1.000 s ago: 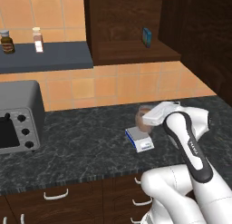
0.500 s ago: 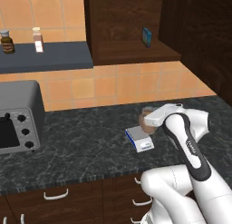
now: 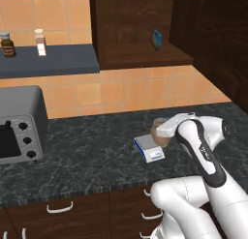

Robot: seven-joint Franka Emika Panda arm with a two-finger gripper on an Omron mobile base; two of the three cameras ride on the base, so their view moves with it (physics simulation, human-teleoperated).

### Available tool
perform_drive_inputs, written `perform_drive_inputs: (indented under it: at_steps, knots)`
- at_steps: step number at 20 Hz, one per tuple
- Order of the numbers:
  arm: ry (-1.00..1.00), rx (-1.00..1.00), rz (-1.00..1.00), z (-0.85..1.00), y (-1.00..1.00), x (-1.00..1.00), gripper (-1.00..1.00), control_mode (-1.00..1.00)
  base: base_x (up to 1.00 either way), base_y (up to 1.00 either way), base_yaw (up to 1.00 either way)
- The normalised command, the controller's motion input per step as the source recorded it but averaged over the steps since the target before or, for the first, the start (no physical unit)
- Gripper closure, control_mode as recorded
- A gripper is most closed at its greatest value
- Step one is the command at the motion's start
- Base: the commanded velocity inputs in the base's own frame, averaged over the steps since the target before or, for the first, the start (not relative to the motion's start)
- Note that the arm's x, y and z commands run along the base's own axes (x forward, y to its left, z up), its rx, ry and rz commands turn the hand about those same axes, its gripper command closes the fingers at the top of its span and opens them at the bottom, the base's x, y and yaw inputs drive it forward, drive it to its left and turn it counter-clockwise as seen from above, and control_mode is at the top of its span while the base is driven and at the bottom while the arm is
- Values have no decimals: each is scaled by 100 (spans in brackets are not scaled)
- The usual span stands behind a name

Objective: Pick the honey bottle and place it on the digital scale for weighing, and close the cabinet.

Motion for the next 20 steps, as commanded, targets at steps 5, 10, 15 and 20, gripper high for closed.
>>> perform_drive_inputs:
  at_steps: [5, 10, 15, 20]
  knots:
    - [-13, 0, 0, -46, 5, 31, 100, -100, 0, 0, 0]
    - [-9, 2, 3, -35, -1, 39, 100, -100, 0, 0, 0]
    - [1, 0, 22, -19, 0, 10, 100, -100, 0, 0, 0]
    - [-1, 0, 8, -9, 0, 11, 100, -100, 0, 0, 0]
